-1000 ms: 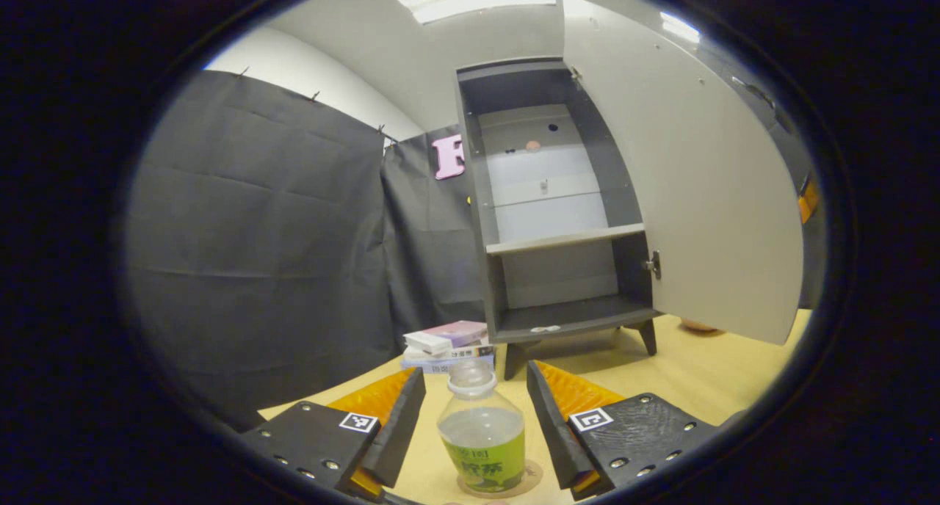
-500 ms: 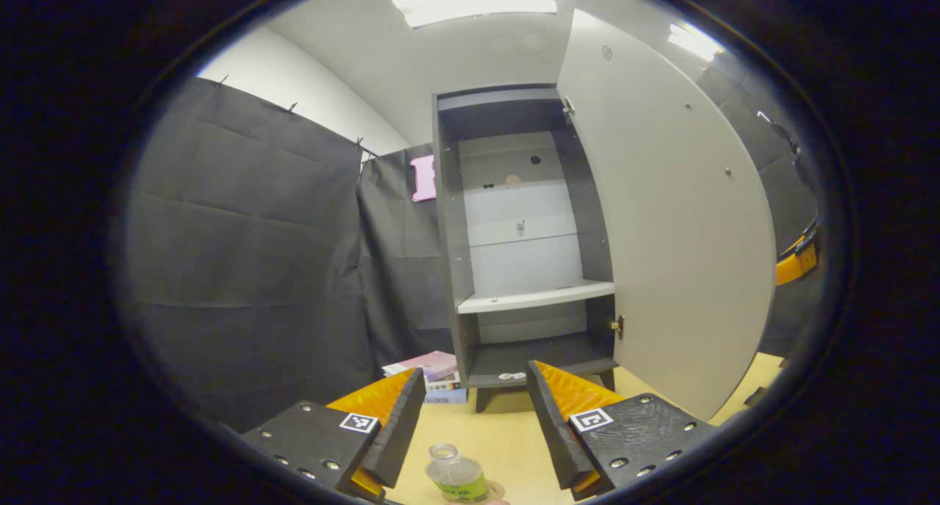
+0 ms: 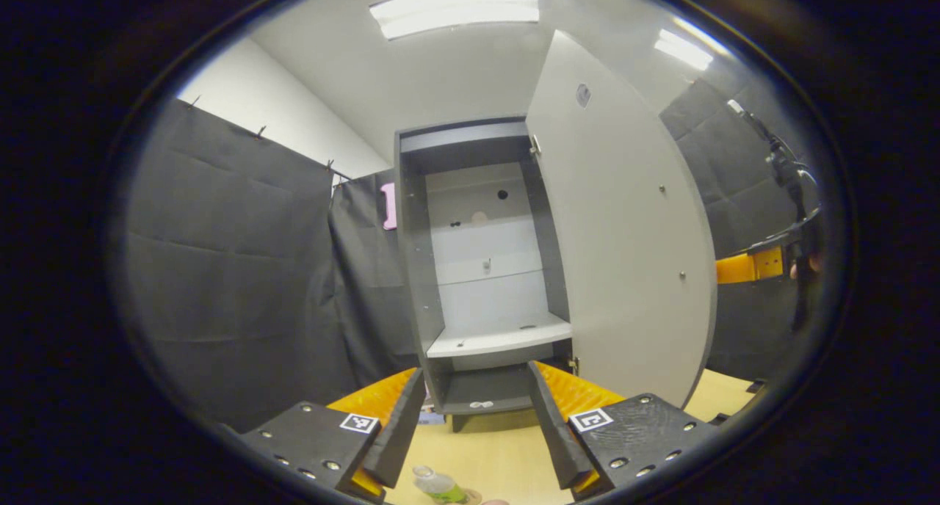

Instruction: Open the cabinet door with the right hand, grasp the bottle in the cabinet with the left hand and place it on the coaster, then close the cabinet door with the right hand.

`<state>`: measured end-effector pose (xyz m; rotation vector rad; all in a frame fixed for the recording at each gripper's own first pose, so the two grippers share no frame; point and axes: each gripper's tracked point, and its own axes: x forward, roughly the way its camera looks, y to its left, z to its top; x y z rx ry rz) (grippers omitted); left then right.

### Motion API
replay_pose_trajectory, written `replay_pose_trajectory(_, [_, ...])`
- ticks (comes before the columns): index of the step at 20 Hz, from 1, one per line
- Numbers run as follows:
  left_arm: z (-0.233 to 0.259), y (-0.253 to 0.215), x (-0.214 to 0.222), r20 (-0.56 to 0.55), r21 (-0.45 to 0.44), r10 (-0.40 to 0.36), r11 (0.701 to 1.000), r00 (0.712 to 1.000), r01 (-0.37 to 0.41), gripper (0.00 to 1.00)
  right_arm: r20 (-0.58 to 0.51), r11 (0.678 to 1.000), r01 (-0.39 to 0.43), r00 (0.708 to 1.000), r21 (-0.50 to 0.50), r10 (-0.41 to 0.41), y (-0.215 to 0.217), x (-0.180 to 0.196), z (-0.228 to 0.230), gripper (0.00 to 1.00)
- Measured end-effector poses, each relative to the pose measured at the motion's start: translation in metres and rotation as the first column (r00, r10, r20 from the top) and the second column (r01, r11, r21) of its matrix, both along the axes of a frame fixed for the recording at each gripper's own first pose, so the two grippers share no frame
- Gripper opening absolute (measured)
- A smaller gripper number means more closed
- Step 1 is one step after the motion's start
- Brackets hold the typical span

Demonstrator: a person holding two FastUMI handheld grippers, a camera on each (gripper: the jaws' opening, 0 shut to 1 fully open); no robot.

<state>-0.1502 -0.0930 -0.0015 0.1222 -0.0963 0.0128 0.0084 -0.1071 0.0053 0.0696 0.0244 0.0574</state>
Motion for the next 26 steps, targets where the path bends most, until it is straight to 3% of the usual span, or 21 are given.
replay_pose_trajectory(5, [0.000, 0.028, 0.009, -0.040, -0.008, 0.050, 0.999, 0.998, -0.050, 0.82, -0.024, 1.000, 0.020, 1.000, 0.017, -0.019, 0.013, -0.002, -0.003, 0.90])
replay_pose_trajectory(6, [0.002, 0.034, 0.011, -0.042, -0.016, 0.045, 0.999, 0.998, -0.045, 0.78, -0.032, 1.000, 0.018, 0.999, 0.021, -0.017, 0.019, -0.002, -0.003, 0.87])
replay_pose_trajectory(7, [0.005, 0.040, 0.014, -0.040, -0.021, 0.042, 0.999, 0.998, -0.043, 0.75, -0.039, 1.000, 0.011, 0.999, 0.019, -0.011, 0.025, -0.002, -0.003, 0.90])
replay_pose_trajectory(9, [0.006, 0.059, 0.024, -0.051, -0.012, 0.059, 0.998, 0.997, -0.060, 0.83, -0.045, 1.000, -0.005, 0.999, 0.011, 0.006, 0.041, -0.003, -0.002, 0.90])
replay_pose_trajectory(10, [0.000, 0.071, 0.029, -0.069, -0.005, 0.076, 0.997, 0.995, -0.076, 0.79, -0.050, 1.000, -0.015, 0.999, 0.013, 0.015, 0.050, -0.002, -0.002, 0.86])
replay_pose_trajectory(11, [-0.004, 0.077, 0.036, -0.080, -0.016, 0.074, 0.997, 0.994, -0.076, 0.82, -0.056, 1.000, -0.023, 0.998, 0.020, 0.024, 0.058, -0.002, -0.004, 0.90])
replay_pose_trajectory(15, [-0.008, 0.095, 0.063, -0.108, -0.041, 0.037, 0.998, 0.993, -0.041, 0.79, -0.068, 0.998, -0.045, 0.997, 0.031, 0.047, 0.098, 0.003, -0.004, 0.90])
replay_pose_trajectory(17, [-0.004, 0.107, 0.076, -0.102, -0.023, 0.019, 1.000, 0.995, -0.021, 0.83, -0.067, 0.998, -0.056, 0.996, 0.028, 0.058, 0.120, 0.007, -0.004, 0.90])
replay_pose_trajectory(18, [-0.004, 0.112, 0.084, -0.102, -0.017, 0.007, 1.000, 0.995, -0.008, 0.78, -0.066, 0.998, -0.059, 0.996, 0.034, 0.061, 0.130, 0.010, -0.005, 0.86])
replay_pose_trajectory(19, [-0.005, 0.117, 0.091, -0.102, -0.016, -0.008, 1.000, 0.995, 0.006, 0.83, -0.063, 0.998, -0.057, 0.996, 0.041, 0.060, 0.140, 0.013, -0.004, 0.86])
replay_pose_trajectory(26, [-0.018, 0.163, 0.134, -0.103, -0.065, -0.103, 0.993, 0.989, 0.096, 0.79, -0.033, 0.999, -0.031, 0.999, 0.028, 0.032, 0.209, 0.051, 0.001, 0.90])
